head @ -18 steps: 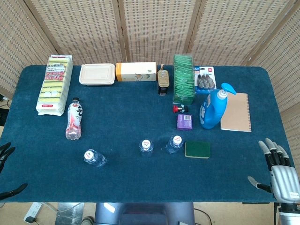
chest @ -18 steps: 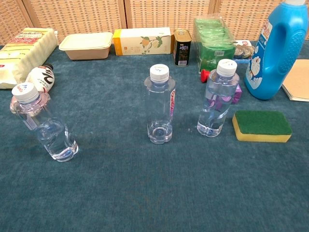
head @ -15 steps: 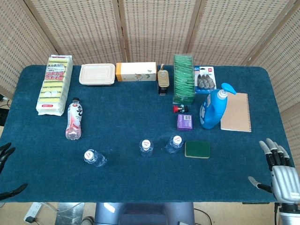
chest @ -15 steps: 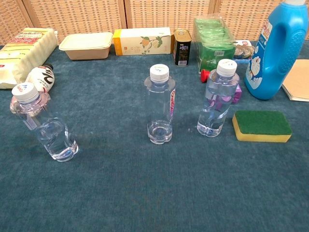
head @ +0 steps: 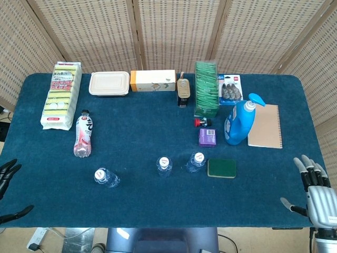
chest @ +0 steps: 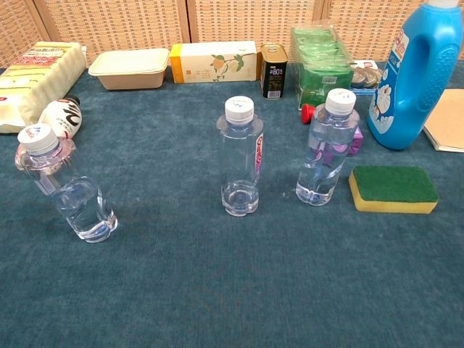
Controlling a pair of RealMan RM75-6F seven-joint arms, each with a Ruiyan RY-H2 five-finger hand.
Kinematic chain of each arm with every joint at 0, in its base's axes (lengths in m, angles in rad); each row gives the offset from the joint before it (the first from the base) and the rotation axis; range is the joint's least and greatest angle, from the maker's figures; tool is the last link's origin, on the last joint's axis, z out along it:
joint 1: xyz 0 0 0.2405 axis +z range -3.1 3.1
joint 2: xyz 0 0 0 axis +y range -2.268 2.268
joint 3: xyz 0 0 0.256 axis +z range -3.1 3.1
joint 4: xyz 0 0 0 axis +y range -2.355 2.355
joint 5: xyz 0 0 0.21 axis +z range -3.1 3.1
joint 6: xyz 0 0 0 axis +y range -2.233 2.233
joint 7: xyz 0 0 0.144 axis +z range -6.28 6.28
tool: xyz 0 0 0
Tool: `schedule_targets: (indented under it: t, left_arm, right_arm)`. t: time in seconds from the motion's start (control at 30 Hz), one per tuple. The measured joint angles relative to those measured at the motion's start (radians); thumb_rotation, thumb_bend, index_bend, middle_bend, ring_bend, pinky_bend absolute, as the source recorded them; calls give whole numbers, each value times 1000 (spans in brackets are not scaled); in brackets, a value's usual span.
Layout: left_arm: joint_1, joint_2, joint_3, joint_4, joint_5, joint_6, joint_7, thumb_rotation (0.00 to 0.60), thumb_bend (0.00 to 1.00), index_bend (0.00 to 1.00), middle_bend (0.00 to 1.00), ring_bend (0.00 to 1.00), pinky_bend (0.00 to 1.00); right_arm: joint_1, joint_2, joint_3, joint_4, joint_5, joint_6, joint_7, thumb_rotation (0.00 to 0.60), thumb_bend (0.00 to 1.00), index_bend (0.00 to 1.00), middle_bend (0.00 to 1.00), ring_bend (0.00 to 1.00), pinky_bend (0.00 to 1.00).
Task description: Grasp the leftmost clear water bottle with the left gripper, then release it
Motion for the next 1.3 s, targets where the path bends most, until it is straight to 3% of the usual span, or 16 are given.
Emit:
schedule_targets:
  t: [0.23, 0.43, 0.8, 1.3]
  left_arm:
    - [-54, -20, -8, 34, 7, -54, -66, 600, 84, 0, 0, 0, 79]
    - [-114, -67, -11, 95, 24, -100, -206, 600, 88, 0, 0, 0, 80]
    - [-281, -357, -31, 317, 17, -240, -549, 600, 109, 0, 0, 0, 80]
    - [-331, -623, -9, 585, -25, -284, -691, 600, 109, 0, 0, 0, 104]
  right_arm:
    - [0, 8, 0, 1, -2, 1, 23, 600, 31, 0, 0, 0, 0]
    - [-3, 19, -6, 0, -13, 4, 50, 600, 31, 0, 0, 0, 0]
    - [-3, 28, -21, -7, -40, 3, 70, 600, 31, 0, 0, 0, 0]
    - [-7, 48, -19, 2, -32, 11, 125, 600, 31, 0, 0, 0, 0]
